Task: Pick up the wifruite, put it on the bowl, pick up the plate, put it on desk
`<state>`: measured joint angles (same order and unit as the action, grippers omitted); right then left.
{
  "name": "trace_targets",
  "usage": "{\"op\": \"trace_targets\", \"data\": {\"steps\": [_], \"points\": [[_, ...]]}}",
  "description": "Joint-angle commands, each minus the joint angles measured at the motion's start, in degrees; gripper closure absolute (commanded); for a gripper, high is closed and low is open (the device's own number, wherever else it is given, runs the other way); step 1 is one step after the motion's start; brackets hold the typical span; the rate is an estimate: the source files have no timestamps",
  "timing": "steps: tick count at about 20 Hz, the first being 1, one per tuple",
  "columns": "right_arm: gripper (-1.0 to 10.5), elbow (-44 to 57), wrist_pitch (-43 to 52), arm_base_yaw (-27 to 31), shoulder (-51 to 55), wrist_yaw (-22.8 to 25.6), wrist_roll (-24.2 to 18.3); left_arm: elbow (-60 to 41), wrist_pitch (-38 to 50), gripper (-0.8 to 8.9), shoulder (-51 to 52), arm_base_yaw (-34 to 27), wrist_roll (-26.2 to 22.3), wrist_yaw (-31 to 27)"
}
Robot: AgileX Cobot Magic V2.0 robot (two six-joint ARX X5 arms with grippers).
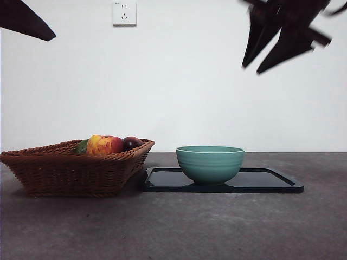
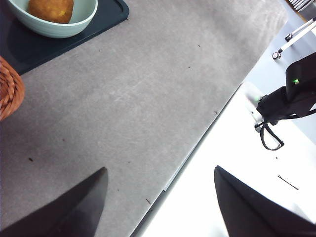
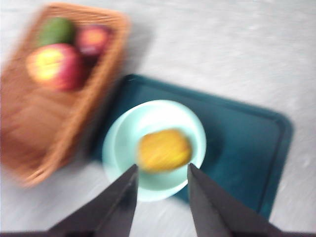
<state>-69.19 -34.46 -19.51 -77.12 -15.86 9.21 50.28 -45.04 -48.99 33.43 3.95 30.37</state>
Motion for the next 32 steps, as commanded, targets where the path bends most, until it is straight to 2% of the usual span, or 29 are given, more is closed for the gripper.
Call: {"op": "trace_targets", "data": {"steps": [1,6,13,17,19,32], "points": [[7.9,-1.0,-4.6,-0.7,4.3,-1.2,-2.5,0.4,0.5,4.71,-0.3,0.4,-0.7,0.3],[7.9,-0.5,-14.9,-2.3,14.6,-0.8,-4.2,0.4,0.5,4.71,-0.3,0.4,-0.7,0.3],[7.9,9.1,-16.6,-4.5,26.8,-0.9,-4.1,0.4,0.5,4.71,-0.3,0.4,-0.7,0.3],[7.9,16.9,-16.6,-5.5,32.5,-5.7,-4.1,0.4,0.5,4.71,-0.3,0.4,-0.7,0.3],[7.9,19.3,-16.6,-5.8,34.6,-7.2,-4.1,0.4,0.5,4.71,-0.3,0.4,-0.7,0.3],[7.9,20.5,-16.6,-5.9,36.4,-7.3,-4.1,0.4,0.5,4.71,-0.3,0.4,-0.7,0.3]]}}
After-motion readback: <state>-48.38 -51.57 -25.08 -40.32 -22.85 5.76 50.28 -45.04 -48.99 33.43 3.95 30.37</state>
